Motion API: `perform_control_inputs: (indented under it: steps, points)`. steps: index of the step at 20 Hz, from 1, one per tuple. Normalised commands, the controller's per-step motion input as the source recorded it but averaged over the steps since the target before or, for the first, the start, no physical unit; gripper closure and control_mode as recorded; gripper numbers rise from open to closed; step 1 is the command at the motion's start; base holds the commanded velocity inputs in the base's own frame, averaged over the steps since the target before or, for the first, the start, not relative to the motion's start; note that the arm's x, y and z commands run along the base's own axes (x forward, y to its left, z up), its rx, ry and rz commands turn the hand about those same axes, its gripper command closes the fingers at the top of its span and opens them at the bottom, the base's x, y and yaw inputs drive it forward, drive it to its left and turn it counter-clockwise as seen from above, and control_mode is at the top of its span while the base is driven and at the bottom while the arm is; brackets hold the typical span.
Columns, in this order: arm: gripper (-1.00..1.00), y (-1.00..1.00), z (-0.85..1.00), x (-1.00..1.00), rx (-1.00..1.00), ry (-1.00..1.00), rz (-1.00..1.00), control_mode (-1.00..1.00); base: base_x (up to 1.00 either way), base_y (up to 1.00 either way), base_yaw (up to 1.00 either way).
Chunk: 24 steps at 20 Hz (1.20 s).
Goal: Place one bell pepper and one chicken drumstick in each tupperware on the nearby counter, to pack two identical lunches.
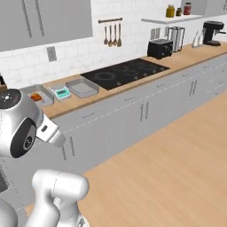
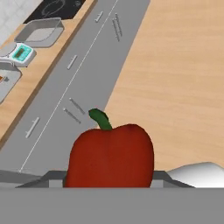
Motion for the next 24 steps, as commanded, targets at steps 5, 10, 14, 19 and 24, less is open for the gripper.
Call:
perform_control_inputs:
  steps: [5,10,14,19,24]
  points:
    - [1.0,0.0,0.0,0.0,0.0,0.0,0.0,1.0,1.0,0.0,0.0]
    - [1.0,0.0,0.0,0.0,0.0,0.0,0.0,1.0,1.0,-0.2,0.03]
    - [1.0,0.0,0.0,0.0,0.0,0.0,0.0,1.0,1.0,-0.74,0.43]
    - [1.0,0.0,0.0,0.0,0.0,0.0,0.0,1.0,0.77,-0.54,0.63]
    - [1.0,0.0,0.0,0.0,0.0,0.0,0.0,1.0,0.86,-0.62,0.6]
